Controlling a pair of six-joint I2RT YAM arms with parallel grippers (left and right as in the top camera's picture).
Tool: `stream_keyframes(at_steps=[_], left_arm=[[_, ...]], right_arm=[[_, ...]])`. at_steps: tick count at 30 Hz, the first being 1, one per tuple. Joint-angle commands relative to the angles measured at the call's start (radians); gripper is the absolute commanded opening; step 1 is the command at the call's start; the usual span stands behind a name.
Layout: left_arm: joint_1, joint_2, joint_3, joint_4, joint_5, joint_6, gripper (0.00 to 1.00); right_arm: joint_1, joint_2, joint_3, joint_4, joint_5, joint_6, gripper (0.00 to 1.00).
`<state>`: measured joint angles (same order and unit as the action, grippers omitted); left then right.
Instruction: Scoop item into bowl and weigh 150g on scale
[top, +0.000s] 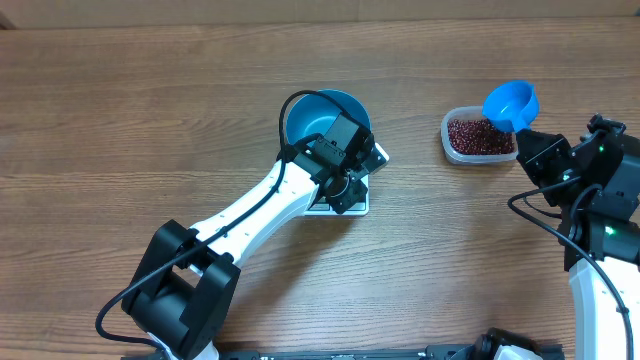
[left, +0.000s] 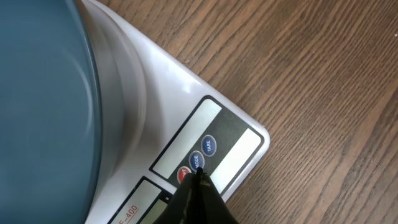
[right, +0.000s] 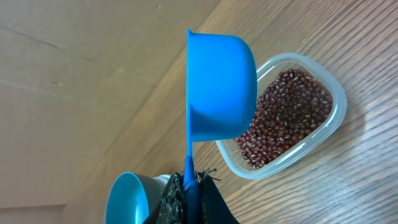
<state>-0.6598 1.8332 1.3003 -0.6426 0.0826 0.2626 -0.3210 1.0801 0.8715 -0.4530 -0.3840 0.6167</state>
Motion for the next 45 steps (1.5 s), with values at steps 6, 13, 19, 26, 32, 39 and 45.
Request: stream_keyframes(at_steps=[6,13,19,26,32,39,45], left_arm=[[-0.002,-0.002,-0.009,0.01,0.011,0.016,0.04],[-0.002,-0.003,-0.009,0.019,0.011,0.016,0.04],[-0.002,-0.003,-0.009,0.02,0.011,0.016,0.04],[-0.002,-0.003,-0.009,0.026,0.011,0.016,0.04],[-0.002,-0.002,-0.009,0.037,0.011,0.015,0.04],[-0.002,-0.003,-0.009,0.038,0.011,0.022,0.04],[-0.002,-0.003,-0.009,0.039,0.011,0.023,0.04]], right_arm=[[-0.006,-0.003,0.033,-0.01,0.024,-0.164,0.04],[-0.006,-0.003,0.033,-0.025,0.024,-0.266,0.04],[-0.006,-0.002,0.033,-0.03,0.025,-0.383,0.04],[-0.006,0.056,0.033,-0.037,0.029,-0.496,0.04],[-0.006,0.131,0.033,-0.043,0.044,-0.521,0.04],[-0.006,0.134,0.033,-0.05,0.082,-0.553,0.04],[-0.006,0.134,0.033,-0.066,0.103,-0.67,0.04]])
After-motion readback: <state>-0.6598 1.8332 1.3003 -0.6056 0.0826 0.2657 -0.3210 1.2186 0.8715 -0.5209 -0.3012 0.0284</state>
